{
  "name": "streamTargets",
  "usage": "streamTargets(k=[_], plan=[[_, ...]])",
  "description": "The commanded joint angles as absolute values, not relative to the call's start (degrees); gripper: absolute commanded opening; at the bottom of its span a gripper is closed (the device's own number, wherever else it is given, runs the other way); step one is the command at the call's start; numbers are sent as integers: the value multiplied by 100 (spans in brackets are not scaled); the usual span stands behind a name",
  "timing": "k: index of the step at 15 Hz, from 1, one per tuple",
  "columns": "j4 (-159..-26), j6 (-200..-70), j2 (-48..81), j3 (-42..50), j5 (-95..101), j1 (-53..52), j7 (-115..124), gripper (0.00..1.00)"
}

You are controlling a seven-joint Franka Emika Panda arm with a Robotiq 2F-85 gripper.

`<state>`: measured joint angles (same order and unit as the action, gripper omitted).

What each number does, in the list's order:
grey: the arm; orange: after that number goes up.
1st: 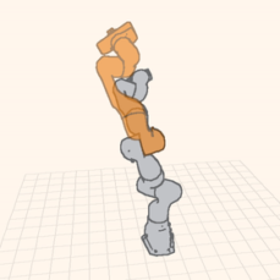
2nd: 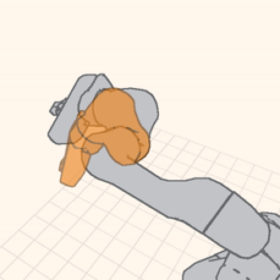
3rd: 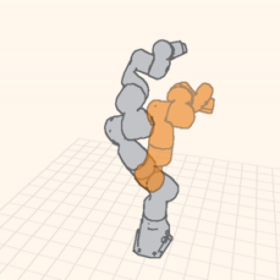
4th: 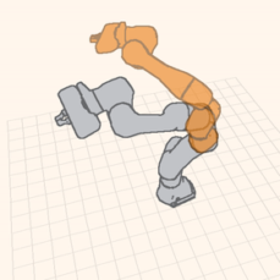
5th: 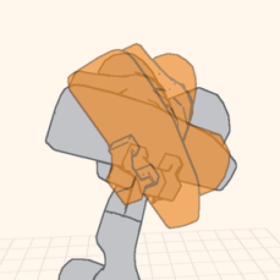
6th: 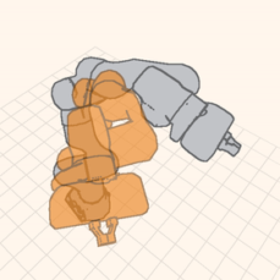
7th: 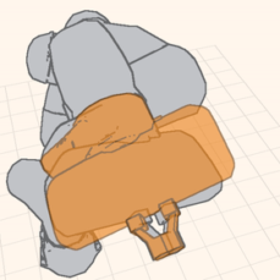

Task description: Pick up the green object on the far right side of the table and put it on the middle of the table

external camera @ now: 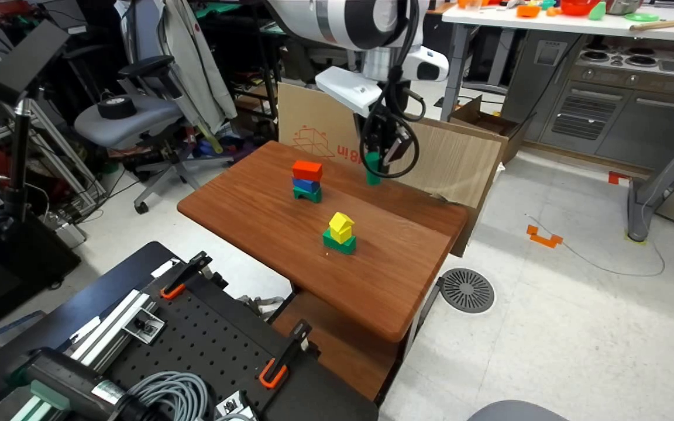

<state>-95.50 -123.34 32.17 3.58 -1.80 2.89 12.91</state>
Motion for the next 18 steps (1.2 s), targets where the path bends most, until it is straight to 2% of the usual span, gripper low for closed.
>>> streamTargets(k=[1, 11, 18], plan=[[-10515, -12563, 2493, 110, -219, 46, 948, 9], [-11522, -12609, 2371, -394, 67, -681, 536, 9], [-11770, -13239, 2609, -422, 713, -919, 211, 9]])
